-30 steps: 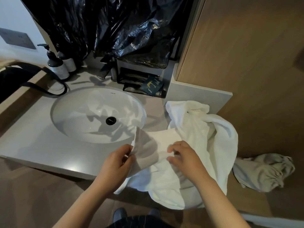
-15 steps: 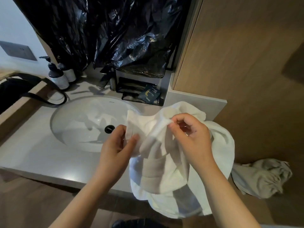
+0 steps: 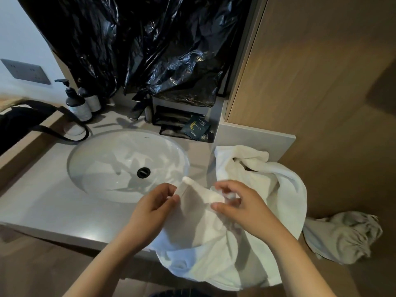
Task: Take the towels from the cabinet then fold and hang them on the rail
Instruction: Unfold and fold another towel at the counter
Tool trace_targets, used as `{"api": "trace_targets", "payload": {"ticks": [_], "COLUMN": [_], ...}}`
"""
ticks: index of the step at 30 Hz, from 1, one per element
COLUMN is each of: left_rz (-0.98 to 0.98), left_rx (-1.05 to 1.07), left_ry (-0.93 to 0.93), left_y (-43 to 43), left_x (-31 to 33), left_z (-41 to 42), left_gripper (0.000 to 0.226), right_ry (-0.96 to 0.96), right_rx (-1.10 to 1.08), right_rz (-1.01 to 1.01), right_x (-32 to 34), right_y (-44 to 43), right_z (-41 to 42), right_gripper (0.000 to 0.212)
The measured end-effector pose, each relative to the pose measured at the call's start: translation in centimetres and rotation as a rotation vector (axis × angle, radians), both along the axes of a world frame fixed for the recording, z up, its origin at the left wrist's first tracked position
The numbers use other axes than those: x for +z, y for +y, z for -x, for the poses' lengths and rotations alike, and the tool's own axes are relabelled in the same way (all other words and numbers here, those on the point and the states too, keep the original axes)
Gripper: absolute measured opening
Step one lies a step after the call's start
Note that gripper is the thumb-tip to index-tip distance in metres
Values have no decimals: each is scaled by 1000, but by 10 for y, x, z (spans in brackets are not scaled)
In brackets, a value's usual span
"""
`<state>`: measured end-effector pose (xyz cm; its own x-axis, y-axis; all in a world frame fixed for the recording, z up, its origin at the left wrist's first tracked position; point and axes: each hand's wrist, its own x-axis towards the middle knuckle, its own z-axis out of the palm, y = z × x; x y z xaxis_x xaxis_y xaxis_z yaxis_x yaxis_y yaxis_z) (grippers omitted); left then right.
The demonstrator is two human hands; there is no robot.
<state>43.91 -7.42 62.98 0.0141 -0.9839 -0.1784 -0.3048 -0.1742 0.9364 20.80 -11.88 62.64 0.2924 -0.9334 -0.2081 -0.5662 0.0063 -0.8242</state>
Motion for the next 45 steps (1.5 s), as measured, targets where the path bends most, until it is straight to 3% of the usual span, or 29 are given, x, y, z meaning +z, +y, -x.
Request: {"api": "trace_targets", "payload": {"ticks": [2, 3, 5, 7, 11, 15, 18, 21, 25, 28, 31, 33, 36, 37, 41, 45], "left_rz": [38, 62, 108, 133, 227, 249, 313, 339, 349, 413, 458, 392, 360, 376, 419, 462], "left_rx": [-5, -5, -13, -10, 70, 297, 345, 382, 275, 157, 12, -100, -217, -199, -53, 92], "left_ry": [82, 123, 178, 199, -8, 28, 37, -33, -321, -279, -199, -148, -68, -48, 19, 69], "left_y": [3, 4, 5, 6, 7, 0, 0, 0, -1, 6, 10, 9, 6, 5, 7, 2], "left_x": [5, 9, 16, 21, 21, 27, 32, 33, 33, 42, 48, 52, 54, 54, 56, 58], "left_z": [-2, -2, -4, -8, -9, -11, -26, -38, -38, -20, 8, 25, 37, 37, 30, 13], "left_gripper": [18, 20, 19, 17, 42, 32, 29, 29, 14, 6, 45, 55, 24, 13, 8, 24], "right_ry": [8, 5, -33, -88, -137, -18, 124, 93, 90, 121, 109, 25, -35, -42, -65, -13], "right_rx": [54, 92, 138, 131, 134, 131, 127, 36, -37, -21, 18, 34, 46, 38, 74, 103], "right_rz": [10, -22, -37, 27, 151, 187, 148, 163, 432, 609, 677, 673, 652, 646, 458, 315], "right_x": [0, 0, -1, -1, 3, 12, 17, 19, 36, 56, 65, 66, 67, 68, 69, 66], "right_y": [-5, -7, -11, -11, -11, -16, -17, -6, 10, 16, 19, 22, 25, 25, 21, 21], "right_z": [-10, -16, -23, -25, -25, -12, 9, 27, 27, 17, 3, -7, -14, -13, -7, 3], "right_gripper": [51, 49, 22, 23, 29, 43, 40, 35, 24, 20, 17, 16, 14, 14, 33, 56]}}
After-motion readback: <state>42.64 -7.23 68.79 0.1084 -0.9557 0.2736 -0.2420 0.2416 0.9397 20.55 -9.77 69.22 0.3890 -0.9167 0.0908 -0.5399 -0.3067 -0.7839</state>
